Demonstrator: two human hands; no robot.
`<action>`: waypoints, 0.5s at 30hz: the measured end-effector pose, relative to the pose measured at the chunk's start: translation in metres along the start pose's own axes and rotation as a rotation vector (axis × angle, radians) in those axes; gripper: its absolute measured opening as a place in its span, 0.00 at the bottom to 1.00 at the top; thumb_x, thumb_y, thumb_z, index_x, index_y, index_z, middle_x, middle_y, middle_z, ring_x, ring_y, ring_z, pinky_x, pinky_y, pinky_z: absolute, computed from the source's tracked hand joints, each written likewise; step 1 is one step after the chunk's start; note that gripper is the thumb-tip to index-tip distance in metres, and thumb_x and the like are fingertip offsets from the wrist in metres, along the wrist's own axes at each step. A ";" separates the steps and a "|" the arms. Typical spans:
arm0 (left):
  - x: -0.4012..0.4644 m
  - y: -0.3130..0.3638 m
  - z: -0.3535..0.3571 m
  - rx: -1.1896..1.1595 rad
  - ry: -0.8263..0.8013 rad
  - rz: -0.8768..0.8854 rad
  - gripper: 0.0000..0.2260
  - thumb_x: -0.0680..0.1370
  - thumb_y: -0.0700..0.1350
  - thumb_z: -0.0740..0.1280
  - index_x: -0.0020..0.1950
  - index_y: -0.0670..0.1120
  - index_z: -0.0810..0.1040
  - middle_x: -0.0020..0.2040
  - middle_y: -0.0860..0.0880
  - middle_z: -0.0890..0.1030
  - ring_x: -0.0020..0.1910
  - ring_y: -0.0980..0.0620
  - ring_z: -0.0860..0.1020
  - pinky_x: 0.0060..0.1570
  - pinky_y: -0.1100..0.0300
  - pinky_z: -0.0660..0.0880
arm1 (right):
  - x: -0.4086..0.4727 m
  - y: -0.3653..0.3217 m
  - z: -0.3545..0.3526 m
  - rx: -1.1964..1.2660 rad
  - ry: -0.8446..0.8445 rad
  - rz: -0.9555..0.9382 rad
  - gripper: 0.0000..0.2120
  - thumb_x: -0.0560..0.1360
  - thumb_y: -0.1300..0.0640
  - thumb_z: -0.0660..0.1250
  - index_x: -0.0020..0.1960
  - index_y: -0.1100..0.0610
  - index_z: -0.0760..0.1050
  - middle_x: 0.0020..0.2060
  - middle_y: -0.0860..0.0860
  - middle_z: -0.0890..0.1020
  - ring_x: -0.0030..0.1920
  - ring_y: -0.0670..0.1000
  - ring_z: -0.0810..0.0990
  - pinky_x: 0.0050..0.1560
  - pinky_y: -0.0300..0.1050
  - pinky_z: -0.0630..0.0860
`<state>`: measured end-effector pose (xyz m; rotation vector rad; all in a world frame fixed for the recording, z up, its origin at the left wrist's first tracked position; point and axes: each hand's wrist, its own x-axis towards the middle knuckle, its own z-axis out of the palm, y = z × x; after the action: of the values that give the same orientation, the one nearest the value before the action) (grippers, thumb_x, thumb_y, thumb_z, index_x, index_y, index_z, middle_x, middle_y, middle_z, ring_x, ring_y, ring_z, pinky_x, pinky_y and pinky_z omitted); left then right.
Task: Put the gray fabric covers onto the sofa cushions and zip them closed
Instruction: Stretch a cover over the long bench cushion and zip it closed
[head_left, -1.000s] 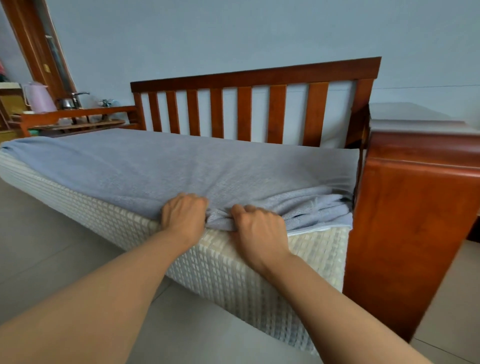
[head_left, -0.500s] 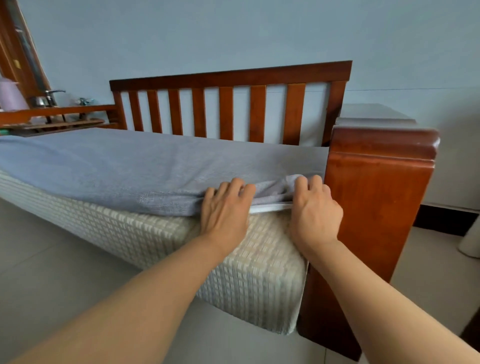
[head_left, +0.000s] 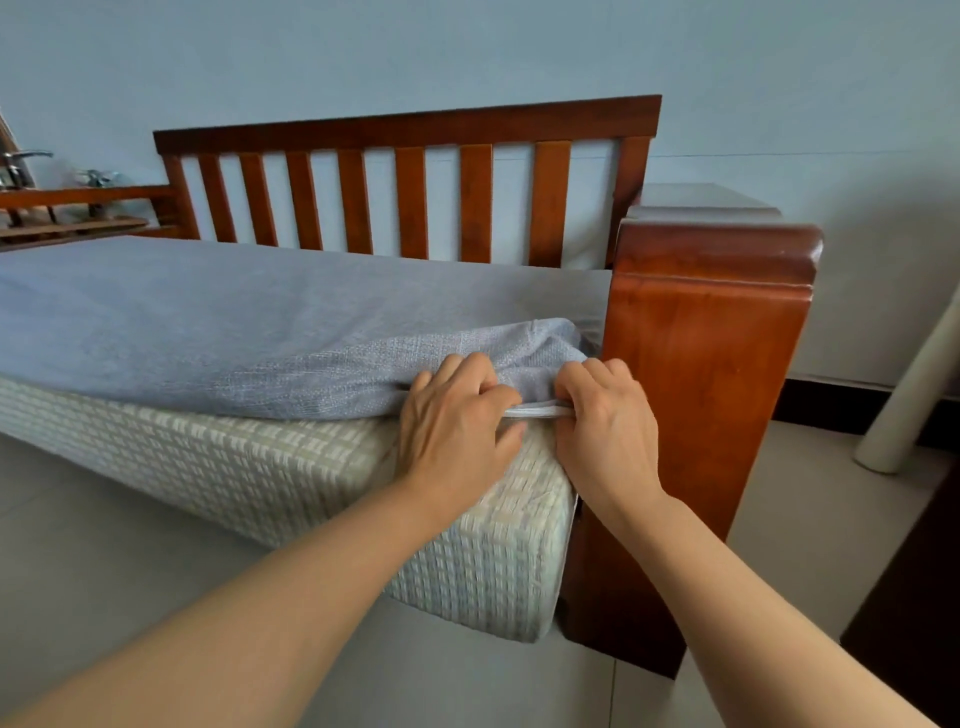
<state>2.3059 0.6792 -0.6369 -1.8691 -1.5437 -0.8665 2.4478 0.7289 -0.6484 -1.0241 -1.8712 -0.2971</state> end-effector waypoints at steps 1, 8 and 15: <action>-0.003 0.002 0.001 -0.027 -0.005 -0.037 0.09 0.67 0.51 0.69 0.42 0.49 0.82 0.41 0.52 0.74 0.43 0.49 0.73 0.42 0.57 0.63 | 0.000 0.000 0.000 0.069 -0.021 0.013 0.10 0.61 0.68 0.61 0.34 0.55 0.64 0.29 0.49 0.69 0.33 0.54 0.68 0.28 0.43 0.59; -0.020 0.020 -0.001 -0.089 0.022 -0.172 0.04 0.65 0.48 0.63 0.36 0.53 0.68 0.36 0.57 0.72 0.41 0.51 0.72 0.44 0.56 0.60 | -0.034 -0.019 -0.013 0.312 -0.034 0.097 0.11 0.66 0.62 0.67 0.35 0.54 0.63 0.28 0.49 0.67 0.29 0.51 0.65 0.28 0.46 0.62; -0.026 0.020 -0.005 -0.128 0.045 -0.026 0.03 0.67 0.47 0.58 0.35 0.49 0.66 0.31 0.54 0.71 0.36 0.49 0.69 0.40 0.55 0.57 | -0.050 -0.028 -0.017 0.408 -0.006 0.162 0.12 0.64 0.65 0.63 0.35 0.53 0.61 0.28 0.47 0.66 0.31 0.48 0.62 0.29 0.42 0.60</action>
<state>2.3217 0.6560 -0.6542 -1.9083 -1.5205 -1.0341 2.4473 0.6748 -0.6750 -0.8846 -1.7461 0.1783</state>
